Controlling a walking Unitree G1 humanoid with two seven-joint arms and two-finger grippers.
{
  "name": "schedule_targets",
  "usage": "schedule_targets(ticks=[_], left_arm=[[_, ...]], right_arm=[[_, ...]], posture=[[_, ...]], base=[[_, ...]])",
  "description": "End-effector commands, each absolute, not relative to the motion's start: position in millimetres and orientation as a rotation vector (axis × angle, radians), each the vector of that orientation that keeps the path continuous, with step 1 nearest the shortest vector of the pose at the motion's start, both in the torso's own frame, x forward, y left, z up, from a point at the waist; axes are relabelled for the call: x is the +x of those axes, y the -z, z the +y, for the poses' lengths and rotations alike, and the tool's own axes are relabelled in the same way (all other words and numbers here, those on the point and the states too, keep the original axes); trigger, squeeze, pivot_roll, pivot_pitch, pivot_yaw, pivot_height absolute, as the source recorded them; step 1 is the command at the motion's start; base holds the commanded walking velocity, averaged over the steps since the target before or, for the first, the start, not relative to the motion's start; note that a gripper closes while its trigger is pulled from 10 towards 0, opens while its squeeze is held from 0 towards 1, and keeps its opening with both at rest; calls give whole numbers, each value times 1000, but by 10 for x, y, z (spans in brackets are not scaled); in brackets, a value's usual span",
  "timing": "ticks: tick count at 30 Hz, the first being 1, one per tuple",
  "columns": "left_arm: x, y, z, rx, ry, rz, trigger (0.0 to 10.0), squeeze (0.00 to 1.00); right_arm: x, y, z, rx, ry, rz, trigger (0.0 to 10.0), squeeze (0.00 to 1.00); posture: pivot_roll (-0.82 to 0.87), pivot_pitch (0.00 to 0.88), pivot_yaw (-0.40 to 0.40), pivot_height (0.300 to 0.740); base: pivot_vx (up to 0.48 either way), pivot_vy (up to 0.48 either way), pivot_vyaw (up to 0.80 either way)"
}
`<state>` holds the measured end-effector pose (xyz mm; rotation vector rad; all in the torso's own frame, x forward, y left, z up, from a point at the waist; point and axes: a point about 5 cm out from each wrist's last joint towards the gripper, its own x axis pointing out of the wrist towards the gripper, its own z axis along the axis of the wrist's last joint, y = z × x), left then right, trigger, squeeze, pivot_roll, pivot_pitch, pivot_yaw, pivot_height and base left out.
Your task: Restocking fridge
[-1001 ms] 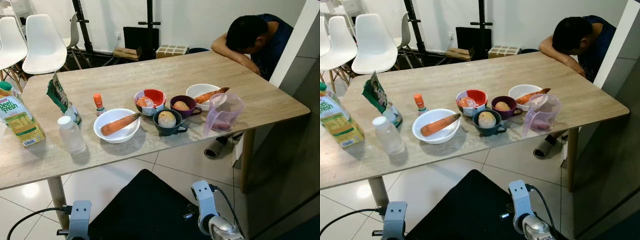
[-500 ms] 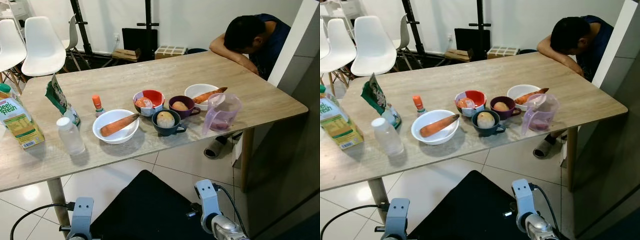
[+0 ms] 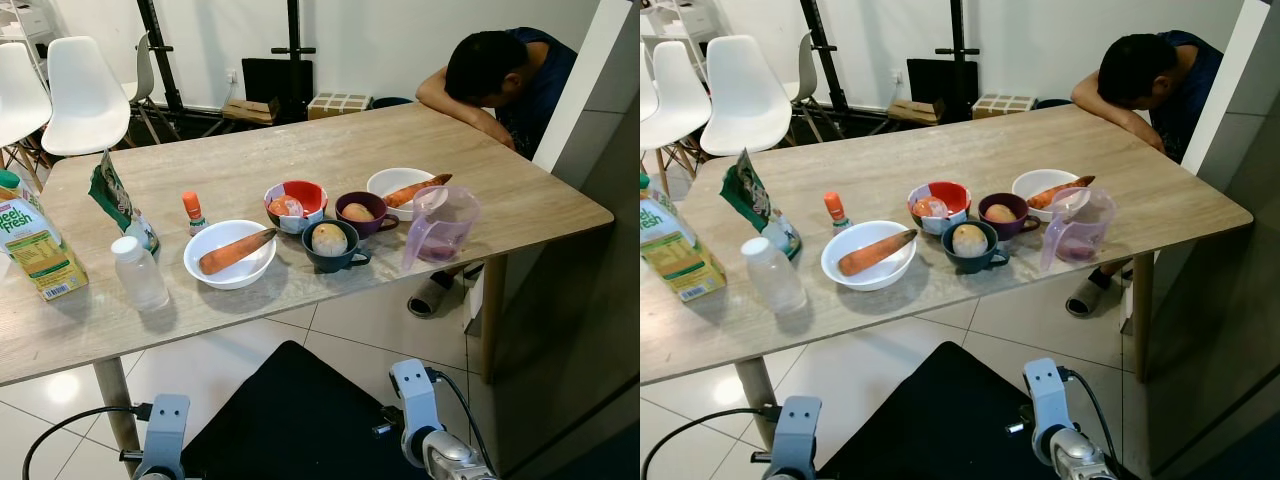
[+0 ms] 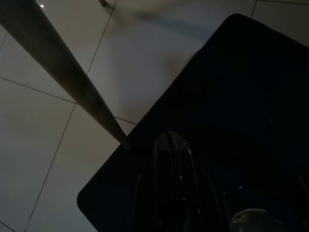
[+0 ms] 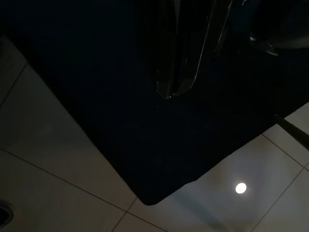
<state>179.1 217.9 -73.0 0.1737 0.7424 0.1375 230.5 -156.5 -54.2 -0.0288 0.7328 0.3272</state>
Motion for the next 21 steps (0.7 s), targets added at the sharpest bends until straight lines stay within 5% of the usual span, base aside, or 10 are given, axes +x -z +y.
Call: schedule_targets(ticks=[1, 21], left_arm=[[1807, 711, 2270, 204, -147, 755, 10000, 0], [1821, 719, 2256, 214, -124, 780, 10000, 0]], right_arm=[[2340, 527, -1511, -14, -333, 733, 10000, 0], [2221, 609, -1396, -17, -395, 789, 10000, 0]], posture=[[-67, 0, 19, 740], [85, 60, -21, 740]], base=[[0, 0, 0], [0, 0, 0]])
